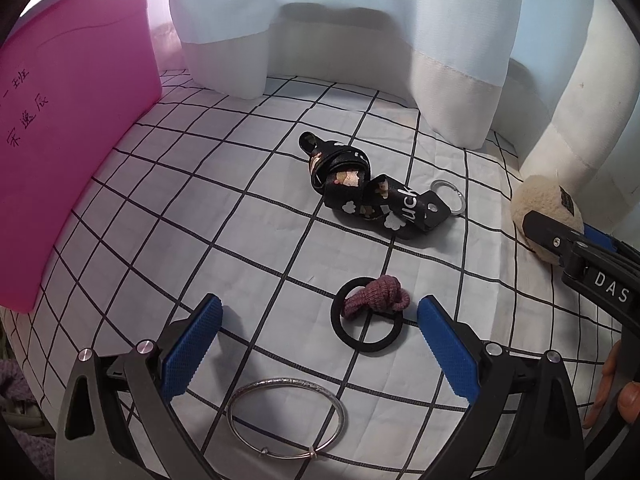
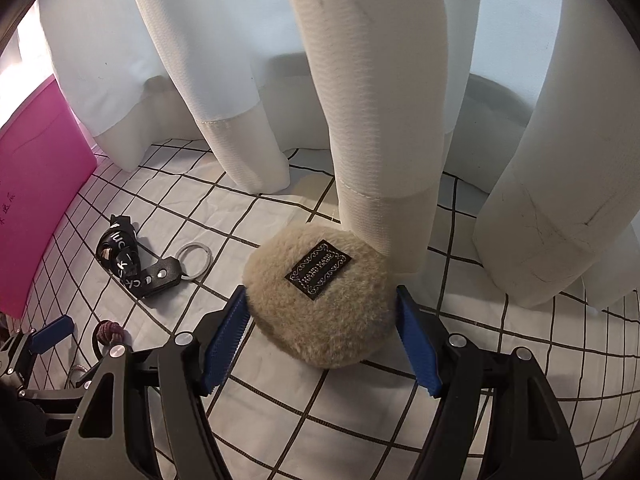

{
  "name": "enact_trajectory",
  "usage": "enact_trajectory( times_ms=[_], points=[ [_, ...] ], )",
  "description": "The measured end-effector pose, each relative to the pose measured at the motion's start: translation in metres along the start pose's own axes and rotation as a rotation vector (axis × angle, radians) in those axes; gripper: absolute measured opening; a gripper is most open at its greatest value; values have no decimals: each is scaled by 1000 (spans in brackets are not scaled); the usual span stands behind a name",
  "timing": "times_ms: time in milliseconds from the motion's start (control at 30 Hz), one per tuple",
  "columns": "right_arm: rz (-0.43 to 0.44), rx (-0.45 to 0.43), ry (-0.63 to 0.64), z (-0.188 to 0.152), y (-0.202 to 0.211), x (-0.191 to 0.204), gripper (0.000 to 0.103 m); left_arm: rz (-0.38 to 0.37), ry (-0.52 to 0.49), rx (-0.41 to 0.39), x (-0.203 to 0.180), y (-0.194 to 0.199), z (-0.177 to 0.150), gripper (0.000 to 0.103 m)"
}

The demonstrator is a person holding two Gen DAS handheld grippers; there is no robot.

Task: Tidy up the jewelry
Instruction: 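Move both tools back over the hair tie and beige pom-pom on the table, then grasp the black hair tie with the left tool while the right tool grasps the beige pom-pom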

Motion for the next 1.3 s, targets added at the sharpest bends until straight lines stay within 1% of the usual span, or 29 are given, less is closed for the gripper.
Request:
enact_trajectory(
  times_ms=[133,233,300,333,400,433,500,567,600,700,933,1100,1300],
  points=[
    [8,-5,1,-1,-3,3,69,2,-18,-7,-4,-4,2,95],
    [7,-11,10,-2,-5,5,69,4,-31,-16,-8,-6,5,85],
    [3,-17,22,-2,-6,7,68,-1,-48,-25,-12,-5,5,75],
    [3,-21,27,-3,-6,7,68,-3,-55,-29,-14,-4,4,73],
    [6,-28,31,-4,-5,9,65,-9,-68,-39,-17,-2,2,64],
    [4,-32,34,-4,-5,9,64,-13,-75,-44,-19,-1,1,60],
    [6,-39,40,-7,-2,10,63,-22,-90,-54,-24,4,-3,42],
    [12,-46,42,-9,-1,11,61,-29,-106,-60,-27,6,-6,29],
    [15,-49,42,-9,-1,11,61,-26,-109,-61,-28,7,-7,27],
    [30,-55,39,-12,3,9,59,-36,-92,-60,-25,8,-7,23],
    [72,-72,31,-16,17,7,59,-46,-64,-89,-20,23,-6,23],
    [104,-80,33,-21,37,2,59,-55,-45,-109,-17,41,-4,23],
    [139,-88,56,-22,70,-5,59,-48,-12,-145,-11,75,-1,23]
  ],
)
Point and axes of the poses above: each gripper's, at about its wrist camera, not at the fingertips, and y roughly against the way its jaws point, x to its left, z to its top, the point moved 4 cm from there along -y, roughly the way its jaws point, and after that the axes turned 8 degrees about -z, right-handed, at the moved point
